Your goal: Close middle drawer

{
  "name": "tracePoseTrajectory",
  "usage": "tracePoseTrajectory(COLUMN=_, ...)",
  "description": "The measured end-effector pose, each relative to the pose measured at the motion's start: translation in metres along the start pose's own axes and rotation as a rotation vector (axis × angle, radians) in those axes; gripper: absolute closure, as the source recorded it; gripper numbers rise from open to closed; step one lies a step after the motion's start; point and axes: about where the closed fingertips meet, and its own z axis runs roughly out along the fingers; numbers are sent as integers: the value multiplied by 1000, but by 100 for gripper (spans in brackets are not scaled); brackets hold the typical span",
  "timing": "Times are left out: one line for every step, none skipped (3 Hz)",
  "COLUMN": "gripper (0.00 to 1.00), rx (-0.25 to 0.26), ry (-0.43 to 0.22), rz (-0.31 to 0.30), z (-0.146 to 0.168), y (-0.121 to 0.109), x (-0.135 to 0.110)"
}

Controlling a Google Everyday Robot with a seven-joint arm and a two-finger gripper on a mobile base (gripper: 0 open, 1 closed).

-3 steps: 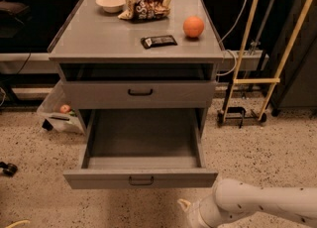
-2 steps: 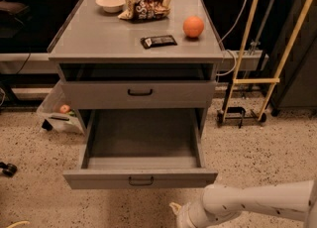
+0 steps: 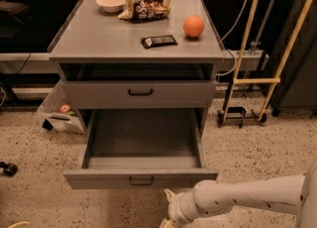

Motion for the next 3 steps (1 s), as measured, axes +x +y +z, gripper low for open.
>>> tracePoseTrajectory(gripper=0, rx=80, ry=-41, rz=-23, z=-19, y=-22, x=-37)
tracePoseTrajectory(gripper=0, rx=107, ry=-47, rz=-53, z=-17, y=-30, x=-70)
tracePoseTrajectory(gripper=0, rx=67, ry=-28, rz=-115, z=14, y=-19, x=-108)
